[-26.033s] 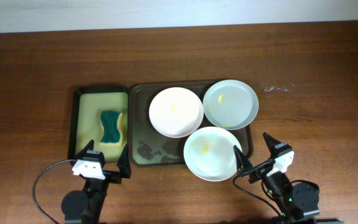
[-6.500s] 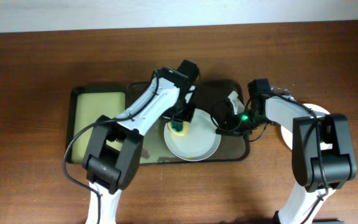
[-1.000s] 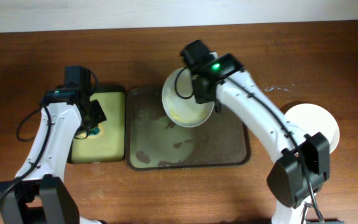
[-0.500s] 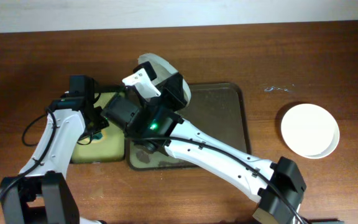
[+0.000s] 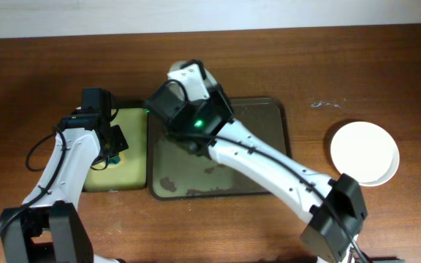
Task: Clean dirty plates on tray and stack at the side
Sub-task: 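Lift the grey plate with the right gripper and stack it on the side pile, then grip the last white plate rim with the right gripper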
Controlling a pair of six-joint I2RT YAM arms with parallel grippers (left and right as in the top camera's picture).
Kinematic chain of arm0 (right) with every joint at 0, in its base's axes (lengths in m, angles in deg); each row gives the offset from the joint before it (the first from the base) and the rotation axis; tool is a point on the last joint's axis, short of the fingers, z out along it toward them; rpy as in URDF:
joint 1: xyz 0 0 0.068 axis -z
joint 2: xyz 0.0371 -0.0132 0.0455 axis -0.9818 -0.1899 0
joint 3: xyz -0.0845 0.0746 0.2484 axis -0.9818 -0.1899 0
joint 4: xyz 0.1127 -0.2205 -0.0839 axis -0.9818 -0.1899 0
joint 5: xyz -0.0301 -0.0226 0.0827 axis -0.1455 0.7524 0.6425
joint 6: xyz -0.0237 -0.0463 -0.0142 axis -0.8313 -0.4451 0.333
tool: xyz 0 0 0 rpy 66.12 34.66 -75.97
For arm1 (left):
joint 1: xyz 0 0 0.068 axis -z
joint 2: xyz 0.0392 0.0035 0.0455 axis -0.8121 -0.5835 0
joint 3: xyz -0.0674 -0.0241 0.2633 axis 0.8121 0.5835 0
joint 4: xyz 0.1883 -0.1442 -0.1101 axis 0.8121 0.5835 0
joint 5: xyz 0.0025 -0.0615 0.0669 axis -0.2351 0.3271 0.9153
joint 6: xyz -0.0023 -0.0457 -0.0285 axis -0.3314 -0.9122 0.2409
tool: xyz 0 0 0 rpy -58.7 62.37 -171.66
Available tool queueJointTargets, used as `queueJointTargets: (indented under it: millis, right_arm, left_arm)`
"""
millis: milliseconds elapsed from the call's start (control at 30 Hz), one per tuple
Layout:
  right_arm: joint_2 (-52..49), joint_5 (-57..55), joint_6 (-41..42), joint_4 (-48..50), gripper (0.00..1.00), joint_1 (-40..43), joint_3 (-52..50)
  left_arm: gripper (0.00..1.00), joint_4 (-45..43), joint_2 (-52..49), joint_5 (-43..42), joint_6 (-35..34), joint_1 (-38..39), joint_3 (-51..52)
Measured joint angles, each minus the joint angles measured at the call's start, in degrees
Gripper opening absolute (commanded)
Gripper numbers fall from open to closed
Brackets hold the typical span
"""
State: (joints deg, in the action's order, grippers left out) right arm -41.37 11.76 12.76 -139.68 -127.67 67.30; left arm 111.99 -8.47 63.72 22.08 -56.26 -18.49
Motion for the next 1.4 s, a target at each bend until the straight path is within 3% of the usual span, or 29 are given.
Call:
queueJointTargets:
  millis: [133, 233, 367, 400, 467, 533, 667, 733, 933, 1067, 1200, 1367, 1400]
  right_arm:
    - [0.0, 30.2, 10.5, -7.2, 0.04, 15.0, -0.5]
    - [-0.1, 52.5, 11.9, -6.3, 0.04, 28.6, -6.8]
    - [-0.2, 65.7, 13.6, 5.0, 0.04, 31.2, -22.6]
    - [-0.3, 68.1, 14.9, 8.3, 0.10, 30.8, -26.3]
    - [-0.3, 70.0, 15.1, 9.3, 0.53, 30.6, -28.7]
    - [-0.3, 71.1, 9.7, 5.5, 0.72, 30.9, -27.8]
    - [-0.1, 70.3, -3.8, 3.4, 0.71, 32.5, -19.9]
    - [0.1, 69.1, -9.9, 7.9, 0.61, 32.7, -19.6]
    - [-5.5, 68.0, -15.8, 15.8, 0.52, 32.6, -19.7]
    - [-9.1, 68.2, -16.5, 15.7, 0.05, 32.3, -19.8]
    - [-9.1, 68.6, -16.5, 15.3, 0.04, 31.6, -19.8]
    - [-6.8, 70.0, -2.6, 2.8, 0.06, 37.1, -19.9]
    - [-5.8, 70.6, -0.5, 0.4, 0.21, 38.6, -19.8]
  left_arm:
    - [0.00, -0.1, 0.0, 0.0, 0.7, 0.0, 0.0]
    - [0.00, 0.0, 0.0, 0.0, 0.7, 0.0, 0.0]
    - [0.00, -0.1, 0.0, -0.2, 0.7, 0.0, 0.0]
    - [0.00, -0.1, 0.0, -0.2, 0.7, 0.0, 0.0]
    - [0.00, 0.0, 0.0, -0.4, 0.7, 0.0, 0.0]
    - [0.00, -0.3, 0.0, -0.5, 0.7, 0.0, 0.0]
    - [0.00, -1.0, 0.0, -1.5, 0.9, 0.0, 0.0]
    - [0.00, -1.1, 0.0, -1.6, 0.9, 0.0, 0.0]
    - [0.00, -1.8, 0.0, -1.7, 0.9, 0.0, 0.2]
    - [0.00, -2.6, 0.0, -1.7, 0.9, 0.1, 0.2]
    - [0.00, -3.0, 0.0, -1.7, 1.1, 1.8, 0.2]
    - [0.00, -4.8, 0.0, -4.9, 5.0, 4.7, 0.3]
    - [0.00, -5.0, 0.0, -5.4, 5.4, 5.1, 0.3]
